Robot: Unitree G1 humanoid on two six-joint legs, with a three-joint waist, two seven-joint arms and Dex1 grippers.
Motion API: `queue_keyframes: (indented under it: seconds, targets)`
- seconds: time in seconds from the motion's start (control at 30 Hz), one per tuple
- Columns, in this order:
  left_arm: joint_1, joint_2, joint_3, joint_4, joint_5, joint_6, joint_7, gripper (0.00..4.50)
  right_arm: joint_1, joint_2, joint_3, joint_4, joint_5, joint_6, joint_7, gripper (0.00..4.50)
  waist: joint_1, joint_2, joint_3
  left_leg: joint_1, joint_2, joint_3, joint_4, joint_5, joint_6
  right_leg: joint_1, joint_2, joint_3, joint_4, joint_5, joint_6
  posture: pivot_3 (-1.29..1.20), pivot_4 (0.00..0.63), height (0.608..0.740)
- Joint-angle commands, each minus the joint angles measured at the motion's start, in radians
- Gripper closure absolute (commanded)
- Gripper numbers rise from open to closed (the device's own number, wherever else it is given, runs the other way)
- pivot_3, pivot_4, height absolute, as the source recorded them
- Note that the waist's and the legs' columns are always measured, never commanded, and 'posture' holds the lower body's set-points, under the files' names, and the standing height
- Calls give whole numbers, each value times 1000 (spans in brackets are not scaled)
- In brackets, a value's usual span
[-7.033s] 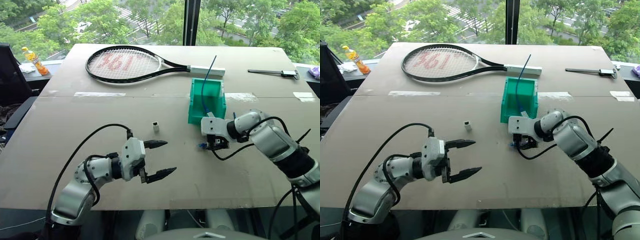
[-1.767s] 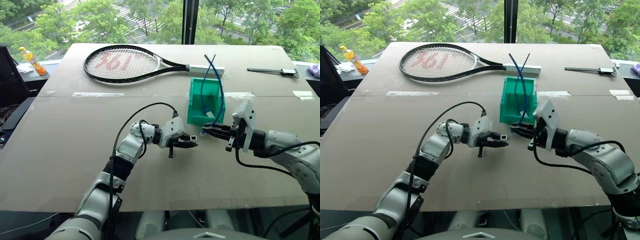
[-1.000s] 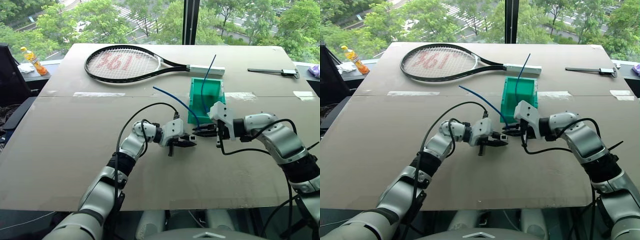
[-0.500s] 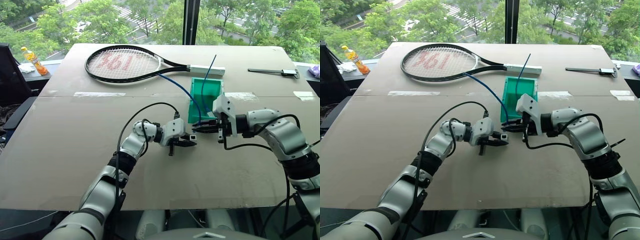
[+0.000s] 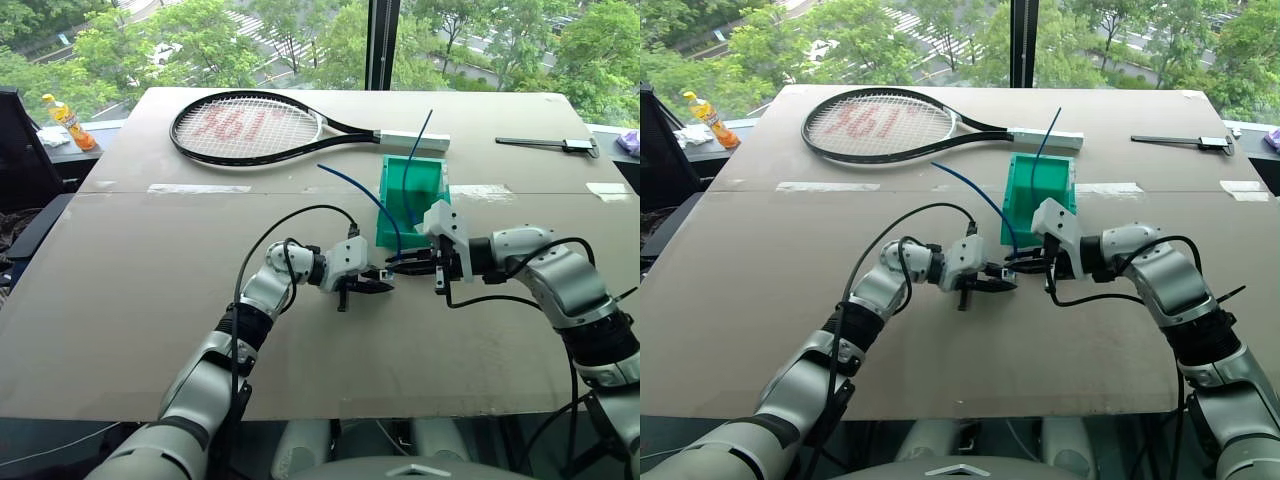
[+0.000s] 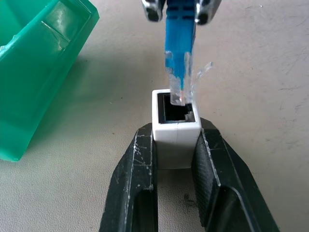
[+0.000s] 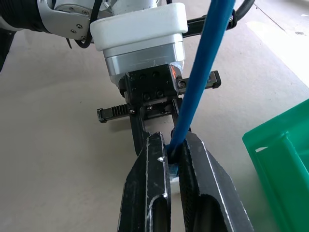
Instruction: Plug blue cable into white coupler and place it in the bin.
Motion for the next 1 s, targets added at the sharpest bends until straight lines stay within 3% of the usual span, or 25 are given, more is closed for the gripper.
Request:
queue_keyframes:
  seconds: [0.03,1.0]
  targets:
    - [8,1,-7,19,31,0,17,4134,-10,11,7,6,-17,-24,9,4500,0,0,0,0,0,0,0,0,0,0,0,0,0,0,0,0,150,740]
    - [28,-2,-10,16,33,-21,33,4134,-116,-6,94,249,-209,-232,174,4500,0,0,-1,4,0,0,0,0,0,3,0,0,0,0,0,0,150,740]
